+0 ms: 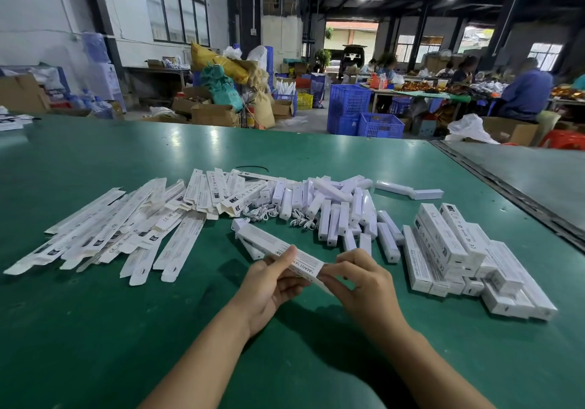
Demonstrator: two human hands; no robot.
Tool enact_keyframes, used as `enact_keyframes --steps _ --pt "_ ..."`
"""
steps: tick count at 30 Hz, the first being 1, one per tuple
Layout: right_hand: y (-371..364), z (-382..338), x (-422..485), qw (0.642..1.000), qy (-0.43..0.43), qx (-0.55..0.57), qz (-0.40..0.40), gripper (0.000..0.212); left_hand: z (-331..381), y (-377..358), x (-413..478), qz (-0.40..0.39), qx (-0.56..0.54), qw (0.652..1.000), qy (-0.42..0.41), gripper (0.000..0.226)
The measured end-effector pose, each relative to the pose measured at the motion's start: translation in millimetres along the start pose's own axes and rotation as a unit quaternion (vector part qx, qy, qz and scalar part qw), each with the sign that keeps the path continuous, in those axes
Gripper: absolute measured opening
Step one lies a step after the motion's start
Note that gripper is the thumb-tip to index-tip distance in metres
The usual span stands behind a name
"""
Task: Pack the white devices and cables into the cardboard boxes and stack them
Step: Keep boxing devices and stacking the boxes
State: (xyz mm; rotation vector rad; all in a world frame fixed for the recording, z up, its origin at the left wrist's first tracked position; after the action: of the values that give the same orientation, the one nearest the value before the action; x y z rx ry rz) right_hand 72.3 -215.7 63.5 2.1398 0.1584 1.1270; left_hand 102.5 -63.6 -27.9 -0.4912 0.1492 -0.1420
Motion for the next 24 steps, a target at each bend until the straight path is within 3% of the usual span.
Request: enact_keyframes --steps 3,8,15,19,24 --pt "-1.6 -1.2 -0.4 0.999 -0.016 -0.03 0.019 0.022 -1.4 -3.9 -0.6 -0.012 0.021 1.0 0.003 0.037" --pt "-14.2 27.0 -6.5 0.983 -0.171 0.063 -0.023 0.047 0.0 -5.9 -1.7 -0.02 0.059 0.998 -0.001 0.044" --pt "-17.7 41.7 -11.9 0.966 -0.239 0.098 -0.011 0.029 7.1 -11.8 -8.6 0.018 0.231 0.97 -0.078 0.06" --pt "-15.9 50.0 -16.4 0.951 -0.279 0.13 -0.002 0.021 10.3 -27.7 -10.1 -0.063 0.295 0.947 -0.113 0.052" --pt "-13.4 40.5 -13.1 0.957 -0.228 0.176 -0.022 0.011 16.3 -26.6 -11.5 -0.038 0.307 0.94 -0.143 0.041"
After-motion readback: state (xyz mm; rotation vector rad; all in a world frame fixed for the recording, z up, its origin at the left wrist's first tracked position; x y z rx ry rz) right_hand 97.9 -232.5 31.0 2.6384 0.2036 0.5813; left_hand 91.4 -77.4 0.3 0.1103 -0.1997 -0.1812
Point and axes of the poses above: each hand's wrist, its own x-axis towards the middle knuckle, its own y-axis out of the back of the hand, z = x × y, the point moved 9 cm from there along x, towards the middle knuckle, and after that the axes turned 10 degrees about -z, right-handed, at the moved point
